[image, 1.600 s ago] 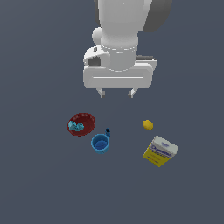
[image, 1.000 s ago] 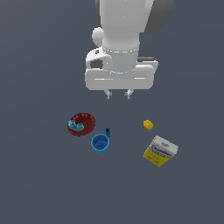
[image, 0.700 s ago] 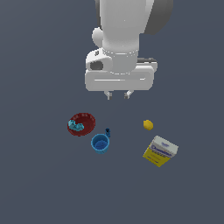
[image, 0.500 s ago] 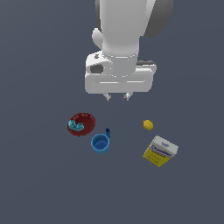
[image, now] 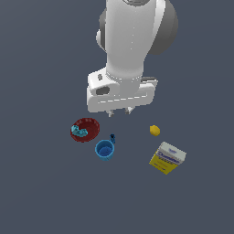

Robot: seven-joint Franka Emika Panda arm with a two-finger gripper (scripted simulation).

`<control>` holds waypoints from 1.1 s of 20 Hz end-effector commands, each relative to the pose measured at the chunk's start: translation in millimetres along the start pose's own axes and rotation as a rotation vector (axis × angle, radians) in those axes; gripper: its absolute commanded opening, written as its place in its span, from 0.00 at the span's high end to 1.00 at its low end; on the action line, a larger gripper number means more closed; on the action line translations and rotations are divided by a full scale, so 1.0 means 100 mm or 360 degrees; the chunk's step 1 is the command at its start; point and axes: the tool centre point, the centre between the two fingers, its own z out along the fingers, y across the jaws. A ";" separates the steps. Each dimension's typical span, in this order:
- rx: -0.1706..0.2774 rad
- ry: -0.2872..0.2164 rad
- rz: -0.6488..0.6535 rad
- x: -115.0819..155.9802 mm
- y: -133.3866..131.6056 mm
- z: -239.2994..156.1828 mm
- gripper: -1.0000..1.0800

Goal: Pick up a designated object from a clutter of objects.

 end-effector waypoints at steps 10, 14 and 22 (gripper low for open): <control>-0.0099 -0.0137 -0.0542 0.25 0.23 0.55 0.38; -0.0123 -0.0191 -0.0734 0.32 0.31 0.76 0.38; -0.0154 -0.0309 -0.1122 0.45 0.46 1.19 0.38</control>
